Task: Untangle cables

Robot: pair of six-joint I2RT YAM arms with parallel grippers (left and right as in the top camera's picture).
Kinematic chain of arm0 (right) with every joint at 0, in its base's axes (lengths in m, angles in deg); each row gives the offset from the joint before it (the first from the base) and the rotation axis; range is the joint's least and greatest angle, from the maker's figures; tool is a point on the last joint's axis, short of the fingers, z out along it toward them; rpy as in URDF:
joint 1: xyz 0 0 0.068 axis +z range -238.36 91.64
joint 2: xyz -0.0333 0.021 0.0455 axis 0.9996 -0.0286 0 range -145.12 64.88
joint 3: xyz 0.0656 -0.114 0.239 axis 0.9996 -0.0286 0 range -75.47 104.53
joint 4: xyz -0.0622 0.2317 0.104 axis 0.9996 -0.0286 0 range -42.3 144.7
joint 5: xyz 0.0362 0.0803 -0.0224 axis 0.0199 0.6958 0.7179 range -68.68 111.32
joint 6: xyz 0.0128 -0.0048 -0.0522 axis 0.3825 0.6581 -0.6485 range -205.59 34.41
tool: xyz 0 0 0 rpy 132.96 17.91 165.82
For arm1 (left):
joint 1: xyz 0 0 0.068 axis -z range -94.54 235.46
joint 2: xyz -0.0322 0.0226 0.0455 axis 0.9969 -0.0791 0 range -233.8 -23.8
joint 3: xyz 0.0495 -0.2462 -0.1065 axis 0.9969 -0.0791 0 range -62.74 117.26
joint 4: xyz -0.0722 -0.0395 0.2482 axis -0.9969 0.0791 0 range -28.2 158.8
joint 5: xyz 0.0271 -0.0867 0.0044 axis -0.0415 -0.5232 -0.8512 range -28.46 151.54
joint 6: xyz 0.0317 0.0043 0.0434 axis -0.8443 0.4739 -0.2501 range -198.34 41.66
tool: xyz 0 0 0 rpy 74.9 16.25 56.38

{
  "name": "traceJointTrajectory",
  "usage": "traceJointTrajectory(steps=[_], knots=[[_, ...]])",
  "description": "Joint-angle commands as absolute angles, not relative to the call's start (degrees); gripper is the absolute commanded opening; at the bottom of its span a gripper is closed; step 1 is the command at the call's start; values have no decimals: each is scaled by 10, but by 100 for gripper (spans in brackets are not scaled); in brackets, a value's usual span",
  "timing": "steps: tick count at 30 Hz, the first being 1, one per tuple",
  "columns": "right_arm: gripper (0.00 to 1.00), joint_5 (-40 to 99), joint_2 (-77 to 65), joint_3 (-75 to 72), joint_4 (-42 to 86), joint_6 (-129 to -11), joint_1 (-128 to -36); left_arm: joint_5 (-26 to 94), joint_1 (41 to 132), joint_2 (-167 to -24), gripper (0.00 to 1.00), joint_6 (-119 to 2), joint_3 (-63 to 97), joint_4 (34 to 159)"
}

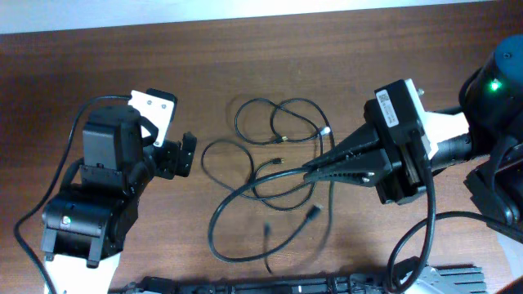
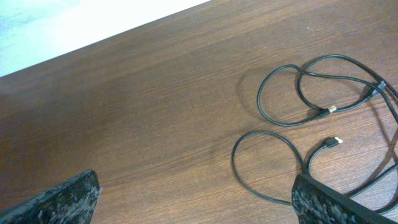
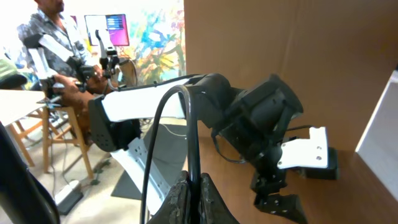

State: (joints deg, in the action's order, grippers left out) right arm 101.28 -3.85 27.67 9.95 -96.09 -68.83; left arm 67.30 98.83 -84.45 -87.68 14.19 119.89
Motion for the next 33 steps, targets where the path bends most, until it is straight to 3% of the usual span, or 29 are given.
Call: traceJointTrajectory(steps=[1,3,9,12,15,22,27,33], knots=[[4,962,-36,281,84,-950,-689,669,985,-842,99,-869,146,1198],[4,817,-36,281,84,-934,-689,669,985,-842,99,-869,146,1198],[4,143,-36,282,128,-945,-689,669,985,-842,99,-869,146,1198],[4,-105,-36,282,190,-998,-690,669,985,-842,99,-869,146,1198],[4,-223,-36,282,225,-1052,-736,669,985,-842,99,-869,146,1198],[4,-221,-55,280,204,-1024,-1088,669,985,-842,99,-869,146,1198],[4,60,-146,278,90,-806,-1346,669,985,-842,99,-869,146,1198],[4,220,-268,278,16,-721,-1462,669,985,-842,99,-870,146,1198]])
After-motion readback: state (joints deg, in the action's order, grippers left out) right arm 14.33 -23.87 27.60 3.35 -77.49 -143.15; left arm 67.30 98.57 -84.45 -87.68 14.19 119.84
